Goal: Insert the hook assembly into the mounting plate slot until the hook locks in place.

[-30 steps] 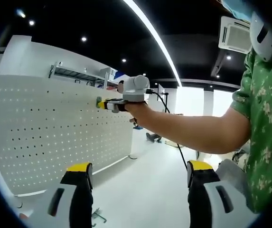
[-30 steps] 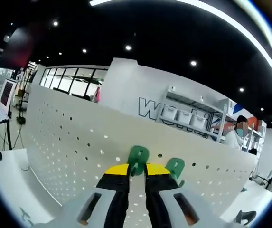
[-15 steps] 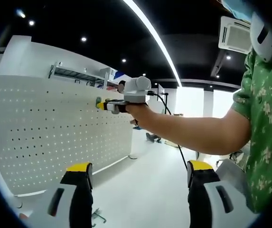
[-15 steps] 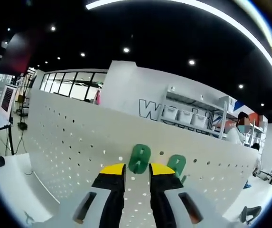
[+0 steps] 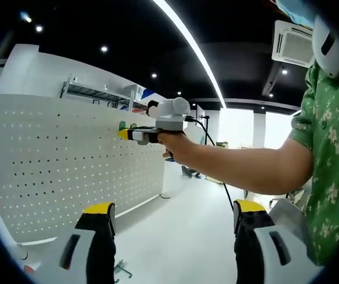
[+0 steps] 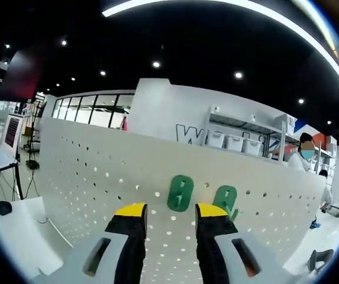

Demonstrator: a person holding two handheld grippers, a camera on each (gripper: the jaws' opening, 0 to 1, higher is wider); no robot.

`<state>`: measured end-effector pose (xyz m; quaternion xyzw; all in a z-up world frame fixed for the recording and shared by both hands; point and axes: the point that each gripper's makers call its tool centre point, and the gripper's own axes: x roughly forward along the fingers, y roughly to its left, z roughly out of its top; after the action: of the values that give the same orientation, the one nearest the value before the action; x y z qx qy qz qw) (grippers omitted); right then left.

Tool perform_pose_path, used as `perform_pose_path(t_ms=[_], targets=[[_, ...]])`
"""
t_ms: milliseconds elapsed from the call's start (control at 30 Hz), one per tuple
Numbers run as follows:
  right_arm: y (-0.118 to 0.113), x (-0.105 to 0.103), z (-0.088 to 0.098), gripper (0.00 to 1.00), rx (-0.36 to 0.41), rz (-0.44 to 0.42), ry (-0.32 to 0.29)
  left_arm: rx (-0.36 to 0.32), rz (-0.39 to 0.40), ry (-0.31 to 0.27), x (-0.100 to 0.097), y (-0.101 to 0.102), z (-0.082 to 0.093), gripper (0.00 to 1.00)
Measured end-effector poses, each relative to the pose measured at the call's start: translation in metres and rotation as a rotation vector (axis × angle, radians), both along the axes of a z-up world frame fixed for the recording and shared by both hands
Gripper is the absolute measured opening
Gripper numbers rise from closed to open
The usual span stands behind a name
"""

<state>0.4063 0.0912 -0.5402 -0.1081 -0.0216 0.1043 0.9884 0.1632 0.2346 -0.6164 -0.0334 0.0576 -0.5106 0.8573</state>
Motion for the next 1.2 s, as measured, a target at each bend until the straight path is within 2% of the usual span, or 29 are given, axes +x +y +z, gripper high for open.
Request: perform_pose_path(t_ms=[167, 633, 933, 1200], targets=[[0.004, -0.002, -0.001, 0.42, 0.023, 0.020, 0.001, 0.000, 0.000, -0.001, -0.001, 0.000, 0.001, 0.84], [0.007, -0.009, -0.010, 0.51, 0.054, 0.053, 0.023, 0.001, -0.003, -0.003, -0.001, -0.002, 0.001, 0.84], [0.005, -0.014, -0.021, 0.51, 0.067, 0.069, 0.048, 0.000, -0.007, -0.004, -0.002, -0.004, 0.003, 0.84], [0.006, -0.028, -0.028, 0.51, 0.069, 0.075, 0.058, 0.003, -0.005, 0.002, -0.003, -0.004, 0.001, 0.85]])
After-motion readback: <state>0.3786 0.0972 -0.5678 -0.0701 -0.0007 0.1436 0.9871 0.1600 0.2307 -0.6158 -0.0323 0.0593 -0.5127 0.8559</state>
